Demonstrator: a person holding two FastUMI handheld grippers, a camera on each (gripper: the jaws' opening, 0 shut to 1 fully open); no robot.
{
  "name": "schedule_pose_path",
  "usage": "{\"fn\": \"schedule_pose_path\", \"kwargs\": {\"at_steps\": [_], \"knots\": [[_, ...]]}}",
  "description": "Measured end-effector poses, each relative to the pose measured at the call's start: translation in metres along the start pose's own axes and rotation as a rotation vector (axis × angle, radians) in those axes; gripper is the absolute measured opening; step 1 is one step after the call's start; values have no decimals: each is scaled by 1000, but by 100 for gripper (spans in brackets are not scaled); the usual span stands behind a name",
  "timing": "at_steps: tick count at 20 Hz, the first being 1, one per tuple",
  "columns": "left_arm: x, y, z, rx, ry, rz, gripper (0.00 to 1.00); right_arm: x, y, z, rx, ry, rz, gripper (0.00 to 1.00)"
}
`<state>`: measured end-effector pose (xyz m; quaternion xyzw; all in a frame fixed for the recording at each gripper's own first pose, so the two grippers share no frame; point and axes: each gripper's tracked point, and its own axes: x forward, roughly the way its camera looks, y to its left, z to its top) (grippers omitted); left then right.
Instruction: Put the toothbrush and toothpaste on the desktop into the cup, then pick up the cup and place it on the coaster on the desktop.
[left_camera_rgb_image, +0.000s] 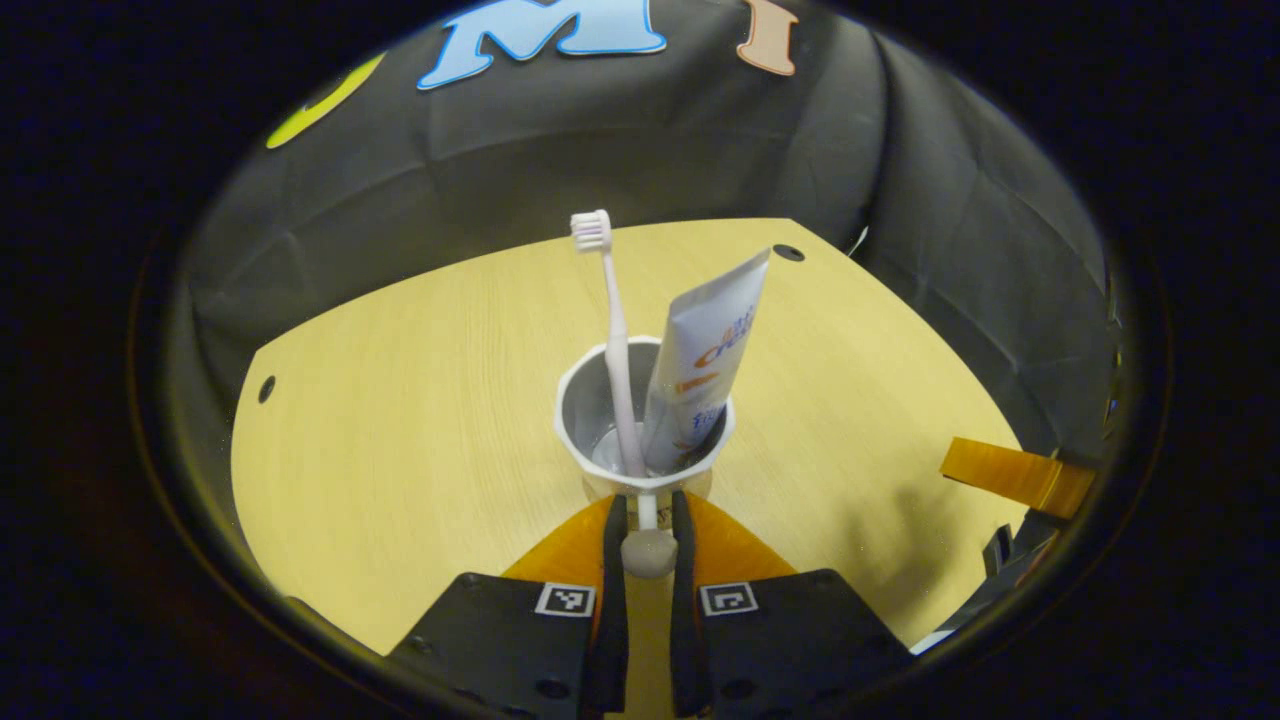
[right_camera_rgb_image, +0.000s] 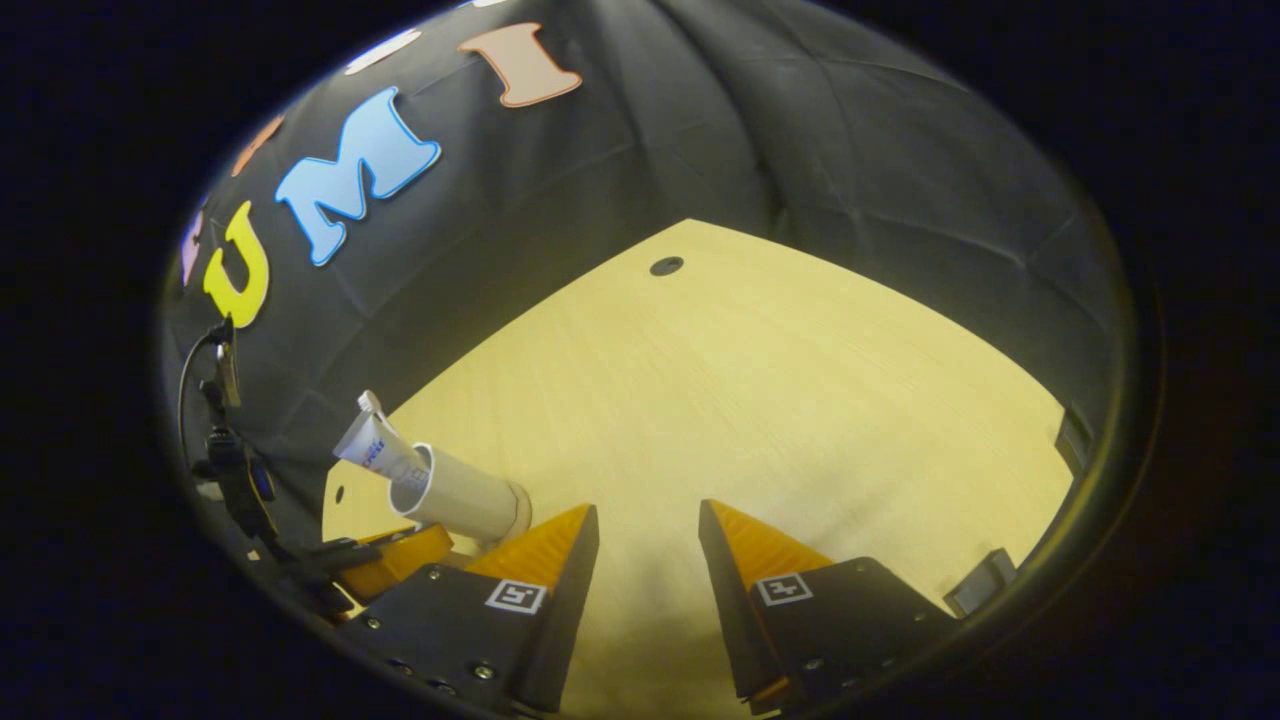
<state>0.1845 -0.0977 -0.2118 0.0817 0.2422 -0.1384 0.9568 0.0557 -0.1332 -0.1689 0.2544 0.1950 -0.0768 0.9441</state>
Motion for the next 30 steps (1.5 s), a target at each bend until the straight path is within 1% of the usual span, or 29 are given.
{"fn": "schedule_pose_path", "kwargs": {"at_steps": [1,2,3,6,7,8,9,10,12,13,14,15,16,18,19,20,21,22,23,24,25,26,28,30], "knots": [[-1,2,0,8,-4,2,27,0,2,0,-5,2,5,61],[-3,2,1,10,-6,5,28,-3,3,-1,-9,3,11,61],[-4,2,3,7,-18,6,37,-4,5,-1,-14,2,15,61],[-13,0,12,6,-67,13,39,-7,10,1,-34,-6,28,61],[-18,0,17,14,-92,14,35,-9,13,2,-48,-14,33,61],[-25,0,23,23,-125,18,35,-13,18,7,-68,-28,36,61],[-33,2,34,35,-171,26,35,-16,23,13,-90,-48,43,61],[-46,2,47,45,-218,36,39,-21,29,20,-113,-71,51,61],[-72,5,69,54,-312,57,34,-32,47,37,-161,-128,74,61],[-85,8,79,53,-351,70,34,-37,56,44,-191,-159,84,61],[-98,11,87,48,-387,80,39,-45,66,55,-225,-196,93,61],[-113,12,92,41,-417,82,39,-54,78,65,-253,-236,108,61],[-124,15,98,31,-444,86,54,-65,90,73,-273,-271,124,61],[-155,19,110,10,-499,100,55,-85,114,85,-289,-322,168,61],[-172,21,116,-2,-532,111,57,-95,124,91,-298,-350,186,54],[-191,23,123,-14,-570,125,69,-106,133,98,-311,-378,198,61],[-210,26,130,-25,-610,142,81,-116,140,104,-326,-406,209,61],[-230,30,138,-33,-653,167,76,-124,149,110,-343,-429,228,70],[-250,35,144,-37,-694,191,92,-134,155,114,-357,-450,234,78],[-267,35,150,-43,-737,208,95,-144,160,120,-369,-478,243,89],[-286,36,154,-52,-786,223,89,-154,165,126,-377,-507,255,89],[-305,38,162,-66,-847,235,100,-164,171,134,-385,-541,265,89],[-334,43,171,-101,-914,278,99,-182,180,145,-419,-611,275,89],[-357,42,172,-124,-983,301,99,-200,187,155,-464,-683,286,89]]}}
